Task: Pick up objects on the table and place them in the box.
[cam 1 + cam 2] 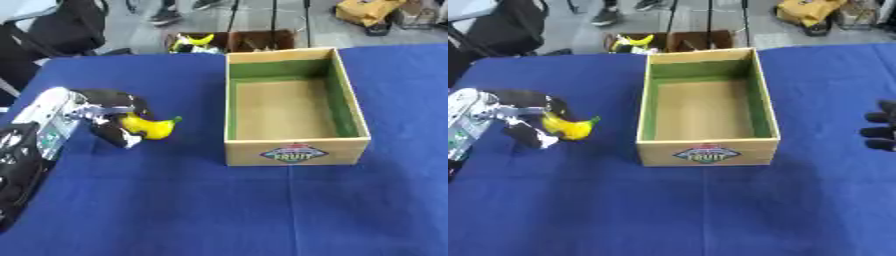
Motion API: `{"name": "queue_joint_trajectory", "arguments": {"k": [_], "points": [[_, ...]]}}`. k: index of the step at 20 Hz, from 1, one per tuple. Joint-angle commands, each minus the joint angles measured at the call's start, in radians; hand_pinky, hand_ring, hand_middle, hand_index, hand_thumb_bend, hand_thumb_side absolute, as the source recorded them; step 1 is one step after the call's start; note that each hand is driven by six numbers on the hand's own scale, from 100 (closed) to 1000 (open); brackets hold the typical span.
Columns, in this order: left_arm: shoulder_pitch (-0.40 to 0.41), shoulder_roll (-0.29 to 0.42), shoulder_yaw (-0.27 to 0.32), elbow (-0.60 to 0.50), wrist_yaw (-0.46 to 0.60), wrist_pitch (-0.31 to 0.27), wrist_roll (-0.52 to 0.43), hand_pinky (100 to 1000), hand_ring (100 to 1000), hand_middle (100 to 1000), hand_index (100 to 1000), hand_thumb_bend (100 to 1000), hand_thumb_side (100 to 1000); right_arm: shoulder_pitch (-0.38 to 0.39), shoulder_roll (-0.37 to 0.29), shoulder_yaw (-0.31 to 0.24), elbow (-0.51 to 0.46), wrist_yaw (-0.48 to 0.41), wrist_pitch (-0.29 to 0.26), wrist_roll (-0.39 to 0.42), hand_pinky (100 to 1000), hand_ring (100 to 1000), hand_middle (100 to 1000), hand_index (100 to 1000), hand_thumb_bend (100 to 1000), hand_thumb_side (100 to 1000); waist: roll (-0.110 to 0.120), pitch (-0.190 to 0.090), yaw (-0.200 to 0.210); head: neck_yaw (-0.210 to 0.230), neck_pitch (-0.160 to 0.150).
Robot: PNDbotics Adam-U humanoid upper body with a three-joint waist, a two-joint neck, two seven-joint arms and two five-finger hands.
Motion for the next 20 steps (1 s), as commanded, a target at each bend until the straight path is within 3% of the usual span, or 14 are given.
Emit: {"name": "queue_joint_trajectory", "arguments": {"k": [1, 10, 18, 20], "points": [[-0.011, 0.011, 0.003, 0.005, -0.013, -0.006, 0.004, 626, 853, 857, 903, 118, 555, -0.011, -0.012, -0.009, -0.021, -0.002, -0.003, -0.001, 690, 699, 717, 869, 100, 1000, -0.002, -0.015, -0.001, 0.002, -0.010], [-0.011, 0.014, 0.000, 0.013, -0.037, -0.022, -0.015, 663, 876, 886, 940, 130, 557, -0.008, -0.013, -0.011, -0.021, -0.004, -0.002, 0.000, 691, 699, 717, 869, 100, 1000, 0.001, -0.016, 0.000, 0.003, -0.008], [-0.012, 0.016, 0.005, -0.001, -0.060, -0.013, 0.022, 610, 838, 838, 909, 100, 571, -0.005, -0.012, -0.011, -0.021, -0.005, -0.002, 0.004, 692, 700, 717, 869, 100, 1000, 0.000, -0.016, 0.000, 0.003, -0.009], [-0.013, 0.018, 0.004, -0.007, -0.070, -0.014, 0.044, 610, 840, 853, 919, 160, 580, -0.004, -0.012, -0.011, -0.021, -0.004, -0.002, 0.005, 692, 700, 716, 867, 100, 1000, 0.000, -0.016, 0.001, 0.002, -0.007]]}}
